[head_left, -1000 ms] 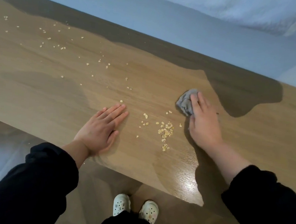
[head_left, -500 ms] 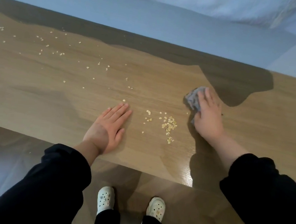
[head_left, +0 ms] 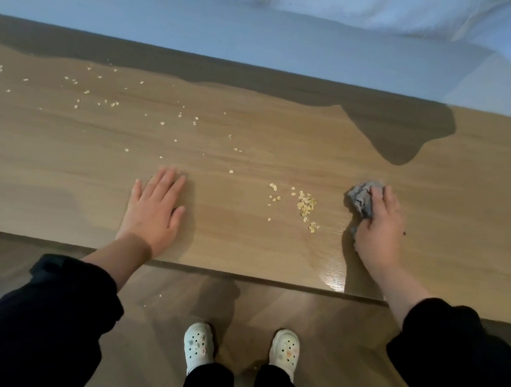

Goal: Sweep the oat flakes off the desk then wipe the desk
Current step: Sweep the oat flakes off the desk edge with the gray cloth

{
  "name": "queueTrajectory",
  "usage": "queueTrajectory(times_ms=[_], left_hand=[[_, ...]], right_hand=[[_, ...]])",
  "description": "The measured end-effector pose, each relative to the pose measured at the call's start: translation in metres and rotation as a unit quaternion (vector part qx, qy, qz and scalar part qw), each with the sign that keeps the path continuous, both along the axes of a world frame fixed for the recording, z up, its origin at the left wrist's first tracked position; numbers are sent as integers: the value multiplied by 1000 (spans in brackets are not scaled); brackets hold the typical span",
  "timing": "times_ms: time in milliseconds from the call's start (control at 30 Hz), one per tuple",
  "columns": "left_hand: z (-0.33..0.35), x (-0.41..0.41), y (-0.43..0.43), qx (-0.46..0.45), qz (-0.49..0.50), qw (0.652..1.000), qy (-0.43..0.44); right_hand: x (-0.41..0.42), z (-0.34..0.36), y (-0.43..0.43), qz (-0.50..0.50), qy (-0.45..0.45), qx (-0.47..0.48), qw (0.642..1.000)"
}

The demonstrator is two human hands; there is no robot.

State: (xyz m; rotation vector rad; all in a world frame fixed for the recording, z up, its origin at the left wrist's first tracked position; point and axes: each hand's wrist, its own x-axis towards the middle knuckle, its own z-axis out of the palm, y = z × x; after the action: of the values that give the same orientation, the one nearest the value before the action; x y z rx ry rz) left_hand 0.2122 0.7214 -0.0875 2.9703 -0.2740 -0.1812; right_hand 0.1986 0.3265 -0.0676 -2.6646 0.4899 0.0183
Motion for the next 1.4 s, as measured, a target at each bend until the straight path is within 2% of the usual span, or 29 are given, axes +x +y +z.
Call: queueTrajectory(times_ms=[67,167,333,467,600,667,733,933,1067,1133,1200,1267,1333,1400], left_hand=[[0,3,20,-7,59,998,8],[-4,1,35,0,37,999,24],[-8,0,36,5,28,1000,10],[-8,0,36,-2,29,999,13],[-9,0,36,-13,28,1000,6],[-10,1,36,-15,30,999,3],[-10,1,35,-16,29,999,2],[-7,0,35,-15,30,999,8],[-7,1,35,-16,30,999,11],[-7,1,36,-19,35,999,10],[-8,1,35,-15,35,999,7],[-8,1,35,-9,33,999,6],[-8,1,34,-8,34,999,4],[-8,0,35,-9,33,999,2]], right_hand=[[-1,-4,31,-81,4,-23,996],[9,-6,86,-127,18,-21,992],[9,-12,161,-31,36,-12,999],[2,-7,131,9,34,-2,999],[-5,-3,91,-112,26,-29,993],[1,-5,102,-176,11,-39,984],[11,-7,130,-197,14,-39,979],[34,-11,212,-57,41,-27,997],[16,-4,181,53,47,-19,997],[-3,2,148,70,47,-20,996],[-23,5,116,38,52,-18,998],[-43,4,104,-36,38,-23,998],[-57,-1,121,-104,16,-56,993],[-63,-6,155,-96,20,-82,992]])
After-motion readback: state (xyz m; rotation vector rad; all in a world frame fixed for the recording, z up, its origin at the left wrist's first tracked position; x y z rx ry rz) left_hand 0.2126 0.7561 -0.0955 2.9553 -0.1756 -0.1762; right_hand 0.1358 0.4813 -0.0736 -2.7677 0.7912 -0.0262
